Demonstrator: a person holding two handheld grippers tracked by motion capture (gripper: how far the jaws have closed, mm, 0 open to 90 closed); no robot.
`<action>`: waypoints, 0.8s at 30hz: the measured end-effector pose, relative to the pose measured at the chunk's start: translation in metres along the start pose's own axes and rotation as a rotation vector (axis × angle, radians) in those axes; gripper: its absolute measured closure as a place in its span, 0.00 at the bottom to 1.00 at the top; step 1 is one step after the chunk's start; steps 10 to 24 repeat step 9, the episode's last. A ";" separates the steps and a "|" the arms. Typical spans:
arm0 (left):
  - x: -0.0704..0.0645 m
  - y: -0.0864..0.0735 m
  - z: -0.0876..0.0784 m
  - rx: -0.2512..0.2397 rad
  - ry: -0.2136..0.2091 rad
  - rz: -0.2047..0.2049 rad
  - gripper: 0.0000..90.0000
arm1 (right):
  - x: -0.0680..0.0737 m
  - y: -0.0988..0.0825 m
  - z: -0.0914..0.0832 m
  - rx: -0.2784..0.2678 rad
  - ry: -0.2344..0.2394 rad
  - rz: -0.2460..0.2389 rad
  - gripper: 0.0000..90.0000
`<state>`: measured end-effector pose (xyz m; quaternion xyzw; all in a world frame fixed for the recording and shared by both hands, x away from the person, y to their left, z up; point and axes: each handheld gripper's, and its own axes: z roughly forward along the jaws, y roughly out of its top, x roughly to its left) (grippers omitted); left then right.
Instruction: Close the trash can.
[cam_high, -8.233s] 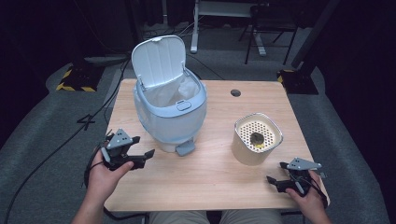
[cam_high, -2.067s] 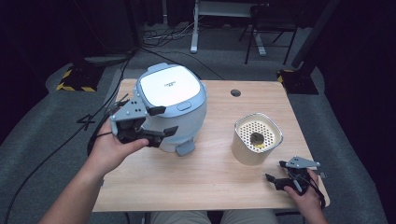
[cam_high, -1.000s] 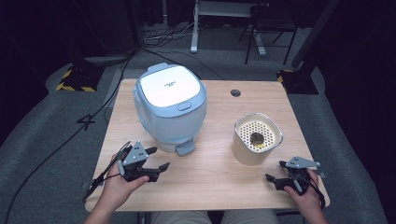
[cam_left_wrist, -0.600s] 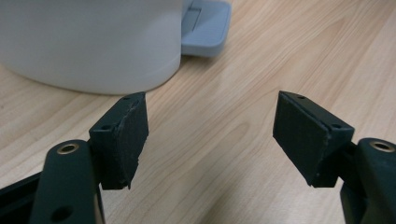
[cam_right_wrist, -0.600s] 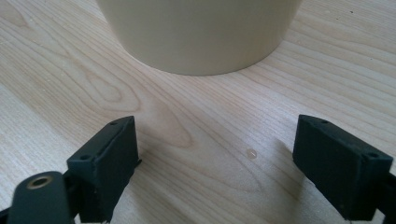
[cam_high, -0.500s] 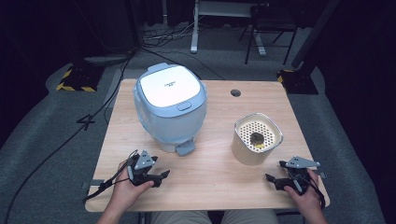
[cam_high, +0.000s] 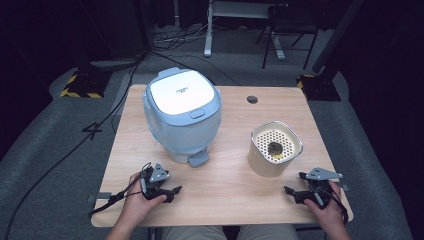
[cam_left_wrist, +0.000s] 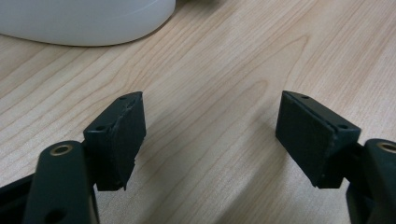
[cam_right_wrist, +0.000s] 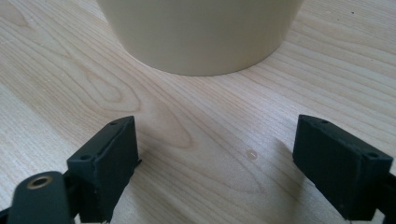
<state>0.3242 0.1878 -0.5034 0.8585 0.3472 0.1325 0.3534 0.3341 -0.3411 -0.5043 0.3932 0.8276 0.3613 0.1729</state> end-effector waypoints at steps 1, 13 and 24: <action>0.000 0.000 0.000 0.000 -0.001 -0.001 0.26 | 0.000 0.000 0.000 -0.001 -0.001 0.000 0.16; 0.005 0.002 0.002 0.020 -0.012 0.009 0.15 | 0.000 0.000 0.000 0.000 0.000 -0.001 0.16; 0.005 0.002 0.002 0.020 -0.012 0.009 0.15 | 0.000 0.000 0.000 0.000 0.000 -0.001 0.16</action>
